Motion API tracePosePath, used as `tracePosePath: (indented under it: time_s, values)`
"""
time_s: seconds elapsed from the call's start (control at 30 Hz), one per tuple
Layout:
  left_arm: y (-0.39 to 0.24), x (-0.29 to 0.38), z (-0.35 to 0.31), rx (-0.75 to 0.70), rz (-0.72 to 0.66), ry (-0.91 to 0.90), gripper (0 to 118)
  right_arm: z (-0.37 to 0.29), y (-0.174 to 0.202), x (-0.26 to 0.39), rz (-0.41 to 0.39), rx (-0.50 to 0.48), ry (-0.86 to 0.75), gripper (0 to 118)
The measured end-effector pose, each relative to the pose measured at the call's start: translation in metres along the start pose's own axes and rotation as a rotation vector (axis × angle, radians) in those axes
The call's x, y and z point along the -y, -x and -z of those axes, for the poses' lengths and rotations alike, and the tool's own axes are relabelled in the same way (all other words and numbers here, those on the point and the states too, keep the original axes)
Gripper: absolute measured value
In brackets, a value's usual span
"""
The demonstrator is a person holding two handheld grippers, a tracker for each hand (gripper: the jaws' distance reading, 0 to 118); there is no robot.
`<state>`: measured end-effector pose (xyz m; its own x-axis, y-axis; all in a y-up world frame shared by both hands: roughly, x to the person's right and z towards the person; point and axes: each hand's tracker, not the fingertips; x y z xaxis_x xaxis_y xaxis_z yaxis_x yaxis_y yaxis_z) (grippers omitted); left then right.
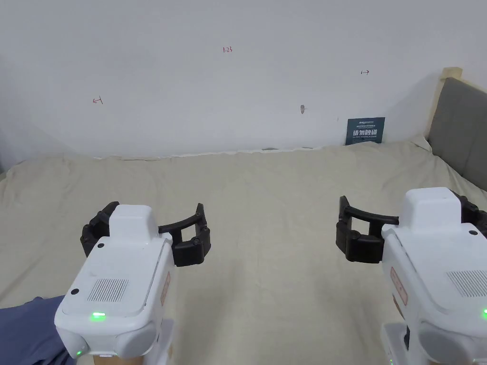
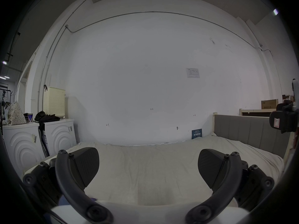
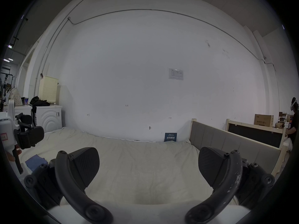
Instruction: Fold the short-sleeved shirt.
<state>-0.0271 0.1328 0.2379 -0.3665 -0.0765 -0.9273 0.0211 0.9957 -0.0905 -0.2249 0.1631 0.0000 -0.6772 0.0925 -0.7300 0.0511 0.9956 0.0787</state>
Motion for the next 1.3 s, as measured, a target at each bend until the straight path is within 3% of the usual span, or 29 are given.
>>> tracePosePath:
  time_s: [0.33, 0.6, 0.77, 0.97, 1.07, 1.3]
  values:
    - [0.001, -0.001, -0.001, 0.000, 0.009, -0.002, 118, 0.003, 0.001, -0.004, 0.023, 0.055, 0.030, 118]
    - [0.002, -0.003, -0.002, -0.004, -0.002, 0.003, 118, 0.022, 0.006, -0.024, 0.163, 0.229, 0.407, 118]
    - [0.005, -0.003, -0.001, -0.004, -0.011, 0.002, 118, 0.031, 0.007, -0.027, 0.225, 0.177, 0.576, 118]
    - [0.009, 0.000, 0.001, -0.010, -0.048, 0.003, 118, 0.031, 0.012, -0.024, 0.206, 0.167, 0.534, 118]
    - [0.011, 0.000, 0.002, -0.011, -0.042, 0.002, 118, 0.033, 0.005, -0.023, 0.249, 0.124, 0.528, 118]
    - [0.013, 0.003, 0.004, -0.012, -0.014, 0.000, 118, 0.037, 0.005, -0.020, 0.208, 0.118, 0.525, 118]
